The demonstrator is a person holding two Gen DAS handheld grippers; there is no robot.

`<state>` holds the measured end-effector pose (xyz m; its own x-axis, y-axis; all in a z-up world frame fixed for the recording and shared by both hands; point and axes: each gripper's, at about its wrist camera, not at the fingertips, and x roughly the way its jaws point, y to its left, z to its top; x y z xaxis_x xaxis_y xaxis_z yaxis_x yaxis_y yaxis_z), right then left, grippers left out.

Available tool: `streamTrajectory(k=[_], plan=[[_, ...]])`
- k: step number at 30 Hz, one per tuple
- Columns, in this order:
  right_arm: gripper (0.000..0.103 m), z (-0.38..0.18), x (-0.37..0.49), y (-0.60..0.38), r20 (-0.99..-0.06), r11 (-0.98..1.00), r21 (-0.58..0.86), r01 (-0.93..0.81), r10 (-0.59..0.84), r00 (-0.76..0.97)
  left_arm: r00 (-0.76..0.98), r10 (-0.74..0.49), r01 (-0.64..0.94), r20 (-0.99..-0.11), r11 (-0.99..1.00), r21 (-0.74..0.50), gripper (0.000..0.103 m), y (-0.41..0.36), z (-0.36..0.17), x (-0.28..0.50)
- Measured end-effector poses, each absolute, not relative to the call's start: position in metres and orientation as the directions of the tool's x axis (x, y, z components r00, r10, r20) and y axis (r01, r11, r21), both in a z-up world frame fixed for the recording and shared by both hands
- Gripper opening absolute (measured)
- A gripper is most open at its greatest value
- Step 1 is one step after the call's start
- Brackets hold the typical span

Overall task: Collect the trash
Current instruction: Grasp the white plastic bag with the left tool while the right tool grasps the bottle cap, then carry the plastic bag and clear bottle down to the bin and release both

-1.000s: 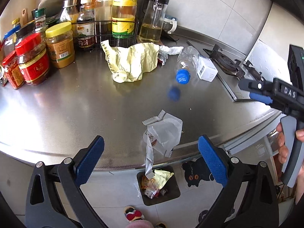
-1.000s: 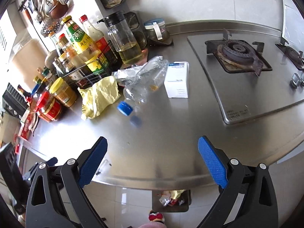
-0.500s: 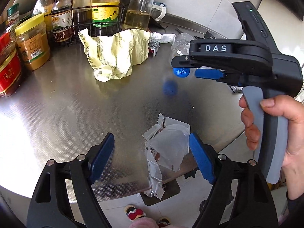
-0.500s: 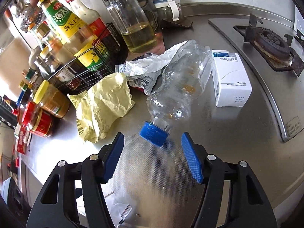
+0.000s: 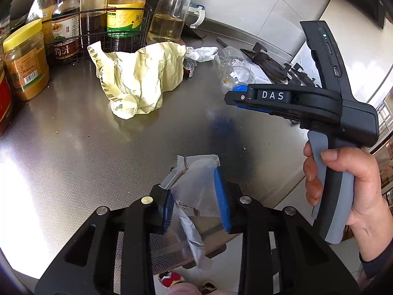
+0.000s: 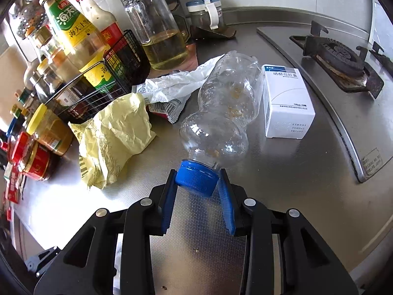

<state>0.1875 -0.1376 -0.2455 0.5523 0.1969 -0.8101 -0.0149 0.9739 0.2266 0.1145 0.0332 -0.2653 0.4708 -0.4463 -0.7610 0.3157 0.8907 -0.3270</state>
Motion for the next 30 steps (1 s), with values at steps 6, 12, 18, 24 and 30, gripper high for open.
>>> streamTrajectory(k=[6, 12, 18, 24, 30], plan=[[0.035, -0.227, 0.176, -0.138, -0.771, 0.972, 0.220, -0.079, 0.223, 0.596, 0.466, -0.441, 0.311, -0.767, 0.893, -0.325, 0.009, 0.027, -0.269, 0.108], [0.035, -0.205, 0.158, -0.145, -0.738, 0.972, 0.214, -0.099, 0.227, 0.635, 0.519, -0.406, 0.306, -0.752, 0.910, -0.279, 0.003, 0.021, -0.251, 0.098], [0.035, -0.180, 0.119, -0.159, -0.708, 0.966, 0.223, -0.133, 0.254, 0.659, 0.577, -0.385, 0.285, -0.720, 0.921, -0.264, 0.003, 0.018, -0.219, 0.068], [0.035, -0.161, 0.059, -0.180, -0.693, 0.963, 0.211, -0.168, 0.269, 0.669, 0.591, -0.376, 0.255, -0.714, 0.926, -0.277, 0.003, 0.003, -0.207, 0.025], [0.035, -0.159, -0.009, -0.206, -0.700, 0.958, 0.209, -0.196, 0.286, 0.654, 0.582, -0.380, 0.243, -0.719, 0.925, -0.293, 0.003, -0.017, -0.210, -0.032]])
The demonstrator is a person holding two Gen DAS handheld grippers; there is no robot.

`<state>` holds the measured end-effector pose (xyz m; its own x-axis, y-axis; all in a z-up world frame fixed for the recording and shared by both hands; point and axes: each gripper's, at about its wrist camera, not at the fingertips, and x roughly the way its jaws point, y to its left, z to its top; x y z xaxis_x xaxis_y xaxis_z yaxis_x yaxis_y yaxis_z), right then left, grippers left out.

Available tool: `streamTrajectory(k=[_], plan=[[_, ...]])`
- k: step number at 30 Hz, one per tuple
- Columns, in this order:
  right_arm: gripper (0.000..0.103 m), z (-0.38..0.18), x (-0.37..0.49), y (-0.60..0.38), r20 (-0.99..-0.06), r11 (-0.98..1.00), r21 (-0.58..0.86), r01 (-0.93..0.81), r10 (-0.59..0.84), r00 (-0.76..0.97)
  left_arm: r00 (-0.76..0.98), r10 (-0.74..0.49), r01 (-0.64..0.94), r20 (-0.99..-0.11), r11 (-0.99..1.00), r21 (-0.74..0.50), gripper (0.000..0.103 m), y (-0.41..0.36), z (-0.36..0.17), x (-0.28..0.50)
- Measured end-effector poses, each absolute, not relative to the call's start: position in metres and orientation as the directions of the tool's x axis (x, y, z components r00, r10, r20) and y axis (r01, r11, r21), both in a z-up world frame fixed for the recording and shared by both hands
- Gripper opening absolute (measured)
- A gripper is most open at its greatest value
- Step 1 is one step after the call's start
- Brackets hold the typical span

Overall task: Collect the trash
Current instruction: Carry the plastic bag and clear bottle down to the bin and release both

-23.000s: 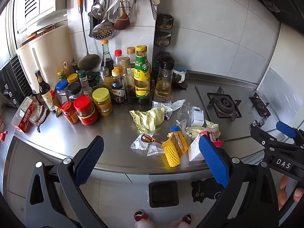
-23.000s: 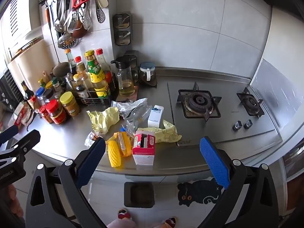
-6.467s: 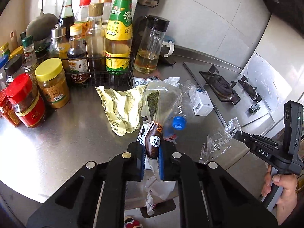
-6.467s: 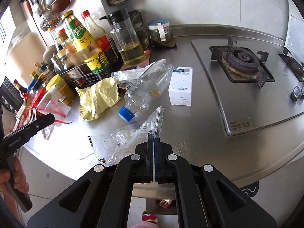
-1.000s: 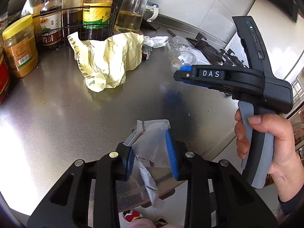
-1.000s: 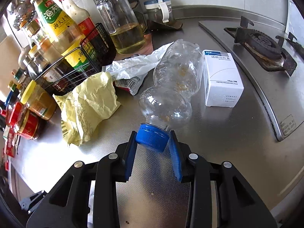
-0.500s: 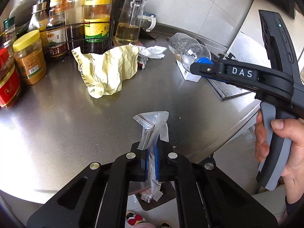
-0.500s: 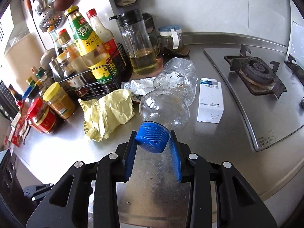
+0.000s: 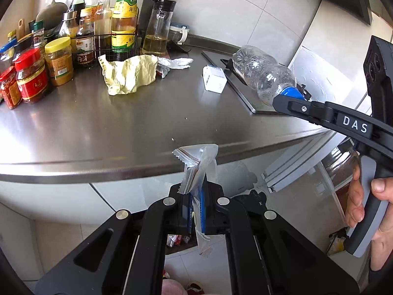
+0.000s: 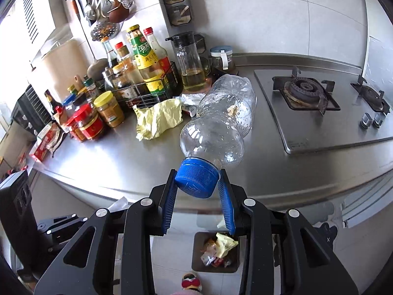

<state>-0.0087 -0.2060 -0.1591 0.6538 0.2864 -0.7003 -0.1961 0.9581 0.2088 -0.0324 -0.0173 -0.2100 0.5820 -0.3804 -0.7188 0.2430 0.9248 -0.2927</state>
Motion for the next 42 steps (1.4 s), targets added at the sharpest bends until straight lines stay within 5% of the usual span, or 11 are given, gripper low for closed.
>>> streamTrajectory(k=[14, 42], plan=[[0.035, -0.276, -0.110, -0.229, -0.852, 0.949, 0.263, -0.173, 0.313, 0.420, 0.436, -0.384, 0.134, -0.814, 0.922, -0.363, 0.003, -0.032, -0.308, -0.100], [0.035, -0.541, -0.053, -0.202, -0.943, 0.937, 0.320, -0.143, 0.330, 0.050, 0.217, -0.325, 0.037, -0.921, 0.945, -0.325, 0.004, -0.050, -0.521, -0.010]])
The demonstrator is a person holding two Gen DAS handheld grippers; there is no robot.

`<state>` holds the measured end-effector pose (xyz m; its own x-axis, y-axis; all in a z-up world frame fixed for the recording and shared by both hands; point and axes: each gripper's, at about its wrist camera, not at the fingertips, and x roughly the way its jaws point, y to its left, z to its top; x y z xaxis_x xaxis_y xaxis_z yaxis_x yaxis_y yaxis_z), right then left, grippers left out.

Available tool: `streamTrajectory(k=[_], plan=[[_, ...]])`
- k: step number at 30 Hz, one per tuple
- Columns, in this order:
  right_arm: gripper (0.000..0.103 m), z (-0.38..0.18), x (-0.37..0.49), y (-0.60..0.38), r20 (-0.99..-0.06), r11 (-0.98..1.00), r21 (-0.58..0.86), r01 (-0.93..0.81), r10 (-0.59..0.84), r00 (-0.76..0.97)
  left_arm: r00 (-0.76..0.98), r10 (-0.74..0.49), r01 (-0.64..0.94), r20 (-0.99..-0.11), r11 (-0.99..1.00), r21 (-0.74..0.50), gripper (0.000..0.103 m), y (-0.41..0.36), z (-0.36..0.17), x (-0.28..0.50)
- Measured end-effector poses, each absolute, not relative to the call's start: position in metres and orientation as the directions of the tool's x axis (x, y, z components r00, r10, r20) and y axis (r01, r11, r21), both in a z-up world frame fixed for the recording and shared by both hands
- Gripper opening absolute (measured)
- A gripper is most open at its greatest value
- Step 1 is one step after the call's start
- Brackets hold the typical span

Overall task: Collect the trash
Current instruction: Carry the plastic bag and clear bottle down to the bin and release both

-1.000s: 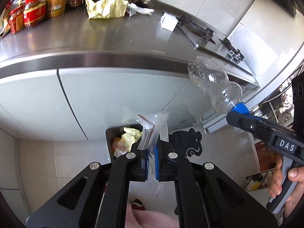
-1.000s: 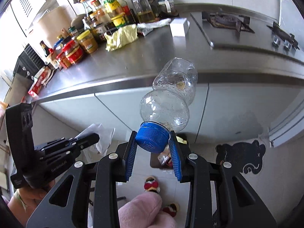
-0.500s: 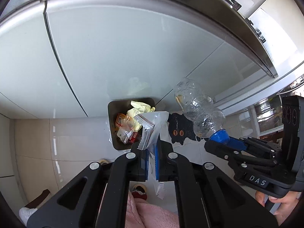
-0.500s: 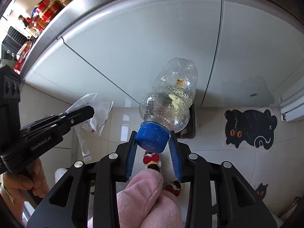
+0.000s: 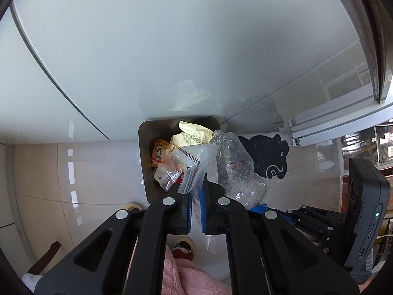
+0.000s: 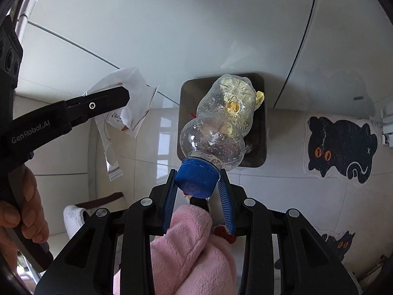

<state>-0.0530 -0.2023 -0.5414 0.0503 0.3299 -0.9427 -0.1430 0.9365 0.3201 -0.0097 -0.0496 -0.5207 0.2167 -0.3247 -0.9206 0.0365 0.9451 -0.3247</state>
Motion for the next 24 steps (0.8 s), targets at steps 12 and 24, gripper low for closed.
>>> streamTrajectory(k=[12, 24], plan=[[0.037, -0.563, -0.028, -0.191, -0.959, 0.947, 0.269, -0.175, 0.280, 0.040, 0.200, -0.324, 0.015, -0.925, 0.945, -0.328, 0.029, -0.049, -0.540, 0.016], [0.077, -0.539, -0.023, -0.212, -0.967, 0.963, 0.241, -0.122, 0.249, 0.050, 0.228, -0.324, -0.014, -0.918, 0.942, -0.336, 0.063, -0.035, -0.508, 0.022]])
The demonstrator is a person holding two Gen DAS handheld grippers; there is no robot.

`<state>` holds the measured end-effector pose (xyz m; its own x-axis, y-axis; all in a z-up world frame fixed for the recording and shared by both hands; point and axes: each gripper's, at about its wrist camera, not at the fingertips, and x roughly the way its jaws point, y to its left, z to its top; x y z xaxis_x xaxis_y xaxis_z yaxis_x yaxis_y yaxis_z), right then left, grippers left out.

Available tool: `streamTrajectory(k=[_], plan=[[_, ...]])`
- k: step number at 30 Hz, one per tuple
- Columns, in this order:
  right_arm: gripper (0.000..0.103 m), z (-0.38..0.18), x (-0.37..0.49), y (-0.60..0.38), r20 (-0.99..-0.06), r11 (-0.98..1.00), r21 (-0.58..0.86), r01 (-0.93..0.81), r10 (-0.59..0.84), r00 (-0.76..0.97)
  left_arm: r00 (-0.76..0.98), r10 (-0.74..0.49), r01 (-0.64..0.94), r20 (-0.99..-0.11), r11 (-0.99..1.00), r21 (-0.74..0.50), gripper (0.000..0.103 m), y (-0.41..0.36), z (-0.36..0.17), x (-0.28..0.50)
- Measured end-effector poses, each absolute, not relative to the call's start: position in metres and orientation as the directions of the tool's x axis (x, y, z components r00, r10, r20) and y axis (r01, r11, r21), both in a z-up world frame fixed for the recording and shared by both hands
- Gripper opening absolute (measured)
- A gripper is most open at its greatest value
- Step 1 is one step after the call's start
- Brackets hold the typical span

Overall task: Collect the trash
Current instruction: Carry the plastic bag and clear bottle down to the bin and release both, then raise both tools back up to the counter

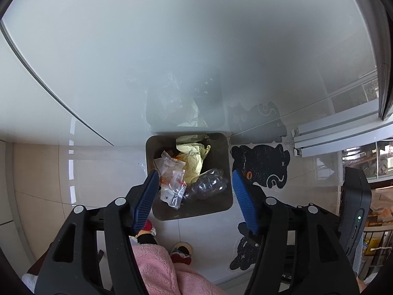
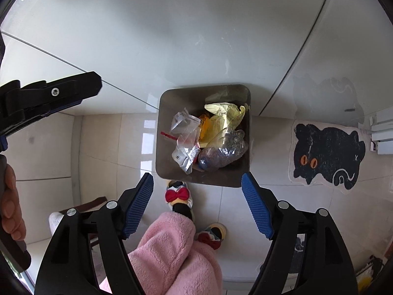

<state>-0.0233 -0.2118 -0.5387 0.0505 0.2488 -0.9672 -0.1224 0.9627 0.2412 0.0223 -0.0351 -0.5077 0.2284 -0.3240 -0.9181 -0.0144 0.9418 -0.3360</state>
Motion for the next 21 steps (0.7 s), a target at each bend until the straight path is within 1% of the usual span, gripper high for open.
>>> streamTrajectory(k=[1, 2, 3, 7, 15, 21], plan=[[0.078, -0.532, -0.024, -0.216, -0.965, 0.962, 0.250, -0.108, 0.257, 0.053, 0.238, -0.324, -0.013, -0.916, 0.942, -0.337, 0.066, -0.033, -0.500, 0.021], [0.082, -0.523, -0.025, -0.220, -0.962, 0.961, 0.261, -0.092, 0.267, 0.059, 0.249, -0.323, -0.011, -0.913, 0.942, -0.336, 0.072, -0.031, -0.490, 0.019], [0.082, -0.512, -0.026, -0.225, -0.957, 0.958, 0.278, -0.078, 0.283, 0.069, 0.262, -0.322, -0.007, -0.910, 0.942, -0.336, 0.076, -0.030, -0.481, 0.017], [0.085, -0.457, -0.030, -0.241, -0.934, 0.946, 0.320, -0.060, 0.325, 0.150, 0.330, -0.305, 0.017, -0.893, 0.948, -0.318, 0.084, -0.024, -0.428, 0.006], [0.087, -0.329, -0.015, -0.260, -0.855, 0.925, 0.368, -0.099, 0.378, 0.354, 0.447, -0.314, 0.052, -0.838, 0.944, -0.326, 0.085, -0.014, -0.326, -0.001], [0.087, -0.255, 0.016, -0.263, -0.784, 0.923, 0.367, -0.118, 0.375, 0.494, 0.527, -0.313, 0.090, -0.790, 0.945, -0.314, 0.085, -0.004, -0.265, 0.014]])
